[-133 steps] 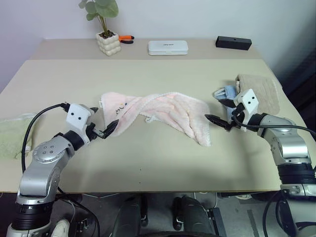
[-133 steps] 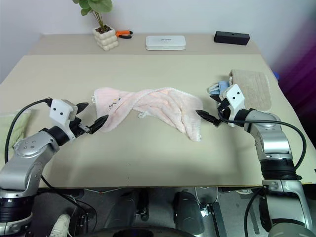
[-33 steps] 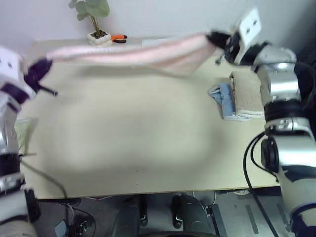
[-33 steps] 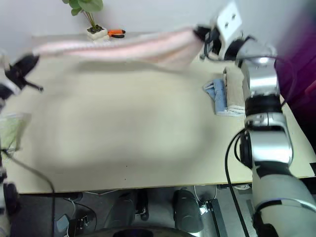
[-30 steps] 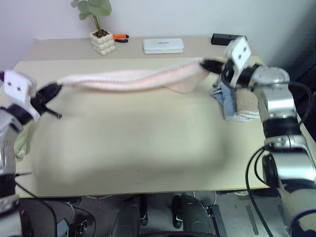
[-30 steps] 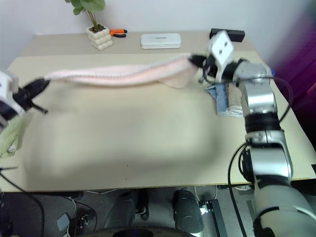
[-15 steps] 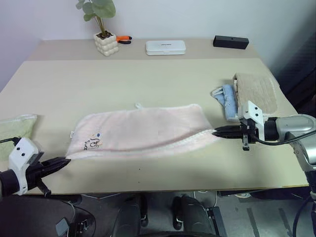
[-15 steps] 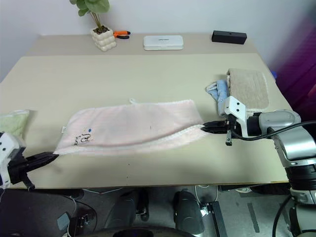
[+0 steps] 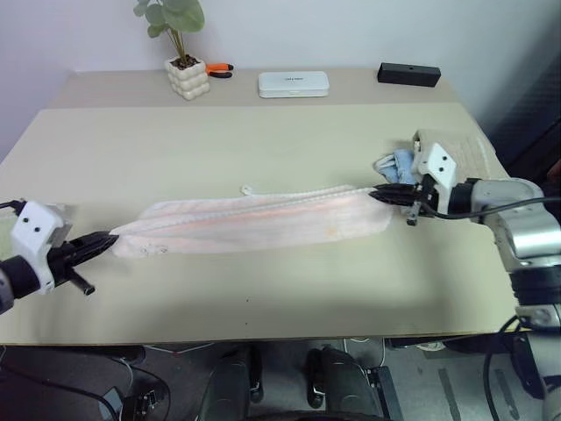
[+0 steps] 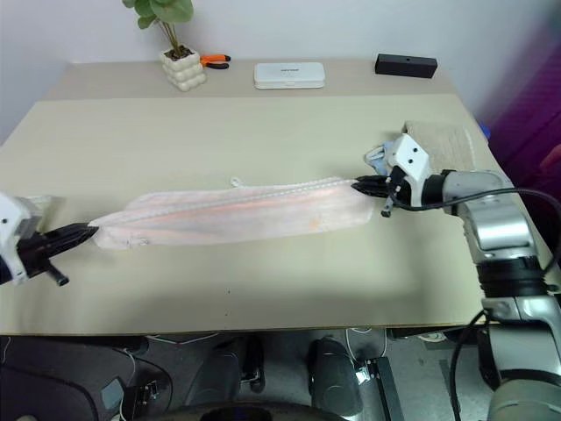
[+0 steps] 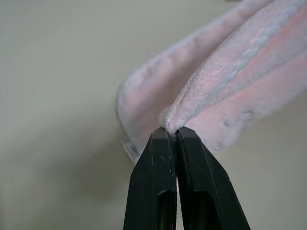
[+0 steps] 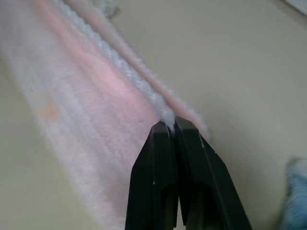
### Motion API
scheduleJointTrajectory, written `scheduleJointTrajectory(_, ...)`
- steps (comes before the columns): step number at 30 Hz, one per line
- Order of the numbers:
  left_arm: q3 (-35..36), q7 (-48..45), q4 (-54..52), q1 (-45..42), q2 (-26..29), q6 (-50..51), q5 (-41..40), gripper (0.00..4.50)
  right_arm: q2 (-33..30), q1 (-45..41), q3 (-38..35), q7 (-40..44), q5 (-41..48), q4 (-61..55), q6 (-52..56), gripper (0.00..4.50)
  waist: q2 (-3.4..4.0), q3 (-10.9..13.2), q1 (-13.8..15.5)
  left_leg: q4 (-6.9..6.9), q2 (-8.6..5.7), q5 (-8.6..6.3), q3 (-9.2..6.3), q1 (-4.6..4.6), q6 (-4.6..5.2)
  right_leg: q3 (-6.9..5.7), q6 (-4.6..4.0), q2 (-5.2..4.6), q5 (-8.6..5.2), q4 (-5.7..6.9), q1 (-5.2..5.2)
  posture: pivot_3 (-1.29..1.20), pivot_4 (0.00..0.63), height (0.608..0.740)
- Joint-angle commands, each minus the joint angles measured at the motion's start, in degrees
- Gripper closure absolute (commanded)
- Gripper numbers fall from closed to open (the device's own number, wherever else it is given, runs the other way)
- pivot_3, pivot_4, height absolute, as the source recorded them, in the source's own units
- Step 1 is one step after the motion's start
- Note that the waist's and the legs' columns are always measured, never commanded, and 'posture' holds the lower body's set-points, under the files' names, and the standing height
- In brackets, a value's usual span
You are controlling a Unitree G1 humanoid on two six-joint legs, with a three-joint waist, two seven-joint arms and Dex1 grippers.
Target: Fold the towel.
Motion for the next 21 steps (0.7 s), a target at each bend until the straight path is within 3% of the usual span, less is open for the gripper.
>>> scheduleJointTrajectory(1, -3.22, 0.93, 5.29, -4.33, 0.04, -3.94, 3.10, 4.50, 1.57, -3.76, -0.01, -2.20, -2.79, 5.94, -3.60, 4.47, -0.01, 0.00, 0.04, 0.00, 0.00, 0.00, 0.05, 0.00, 0.00, 0.05, 0.01, 0.00, 0.00, 0.01, -0.02, 0.00, 0.150, 0.740)
scheduleJointTrajectory(7, -9.96, 2.45, 16.64, -14.87, -1.79, -9.50, 7.17, 4.50, 4.68, -6.91, 0.65, -3.75, -5.58, 13.41, -7.73, 4.47, -0.02, 0.01, 0.14, 0.01, -0.02, 0.01, 0.24, -0.01, 0.01, 0.14, 0.04, 0.02, 0.01, 0.04, -0.07, 0.00, 0.150, 0.740)
scheduleJointTrajectory(14, -11.81, 1.85, 22.21, -18.29, -3.08, -12.07, 7.65, 4.50, 5.72, -6.60, 0.26, -4.37, -6.28, 14.14, -8.46, 4.47, -0.02, 0.01, -0.14, 0.01, 0.00, 0.01, 0.30, -0.02, 0.02, 0.29, 0.10, 0.03, 0.04, 0.11, -0.18, 0.00, 0.150, 0.740)
scheduleJointTrajectory(17, -10.97, 2.38, 22.86, -18.44, -3.74, -10.33, 6.34, 3.49, 5.68, -6.27, -0.43, -5.18, -5.89, 13.03, -6.26, 3.56, -0.02, 0.01, -0.08, 0.03, 0.01, 0.02, 0.31, -0.01, 0.02, 0.32, 0.10, 0.03, 0.04, 0.14, -0.19, 0.00, 0.150, 0.740)
scheduleJointTrajectory(21, -9.76, 6.14, 24.36, -19.10, -4.30, -11.37, 7.10, 1.51, 5.47, -6.24, -1.40, -8.34, -6.68, 12.36, -7.24, 1.63, -0.02, 0.01, -0.06, 0.03, 0.01, 0.01, 0.31, -0.01, 0.02, 0.34, 0.10, 0.02, 0.04, 0.15, -0.20, 0.00, 0.150, 0.740)
